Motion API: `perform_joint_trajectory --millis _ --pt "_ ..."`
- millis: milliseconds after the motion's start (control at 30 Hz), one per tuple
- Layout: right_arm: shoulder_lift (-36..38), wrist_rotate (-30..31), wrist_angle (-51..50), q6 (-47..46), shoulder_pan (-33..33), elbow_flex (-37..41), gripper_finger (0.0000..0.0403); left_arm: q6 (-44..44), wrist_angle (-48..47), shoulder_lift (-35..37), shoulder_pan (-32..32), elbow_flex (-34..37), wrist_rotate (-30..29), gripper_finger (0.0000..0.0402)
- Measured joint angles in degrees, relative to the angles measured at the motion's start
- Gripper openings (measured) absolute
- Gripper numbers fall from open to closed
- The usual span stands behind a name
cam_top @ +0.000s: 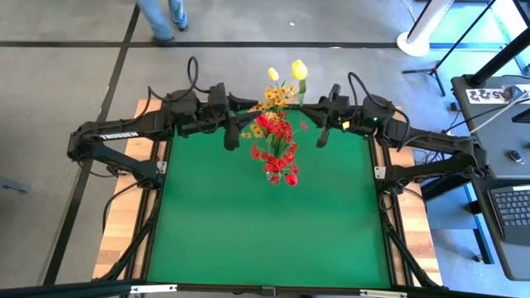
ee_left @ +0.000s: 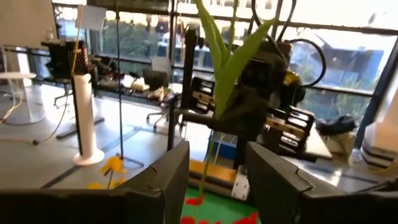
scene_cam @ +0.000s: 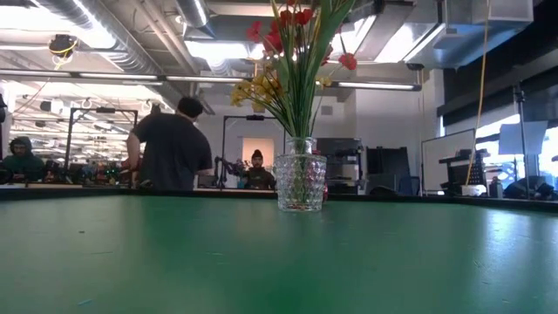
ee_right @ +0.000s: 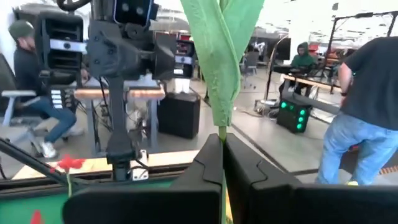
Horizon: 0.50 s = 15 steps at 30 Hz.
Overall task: Sort flowers into vase by color
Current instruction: Put the yellow flower into the red vase
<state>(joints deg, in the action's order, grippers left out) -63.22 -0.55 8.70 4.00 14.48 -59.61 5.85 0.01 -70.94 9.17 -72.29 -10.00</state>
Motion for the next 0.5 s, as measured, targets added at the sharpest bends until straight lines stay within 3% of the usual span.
perform_joint_trajectory --millis 267,400,500 --pt "1.7 -13.42 13.94 -9.59 9.32 11.03 0.0 -0.37 -4.82 0.64 -0.02 -0.02 -3.58 0.0153" --pt "1.69 -23.58 10.04 -12.27 12.82 11.92 0.0 -0.5 -7.01 0.64 0.23 -0.02 -5.36 0.0153" --pt "1.69 -26.47 3.36 -10.03 13.34 11.92 0.0 -0.48 -8.72 0.64 0.77 -0.02 -6.29 0.0153"
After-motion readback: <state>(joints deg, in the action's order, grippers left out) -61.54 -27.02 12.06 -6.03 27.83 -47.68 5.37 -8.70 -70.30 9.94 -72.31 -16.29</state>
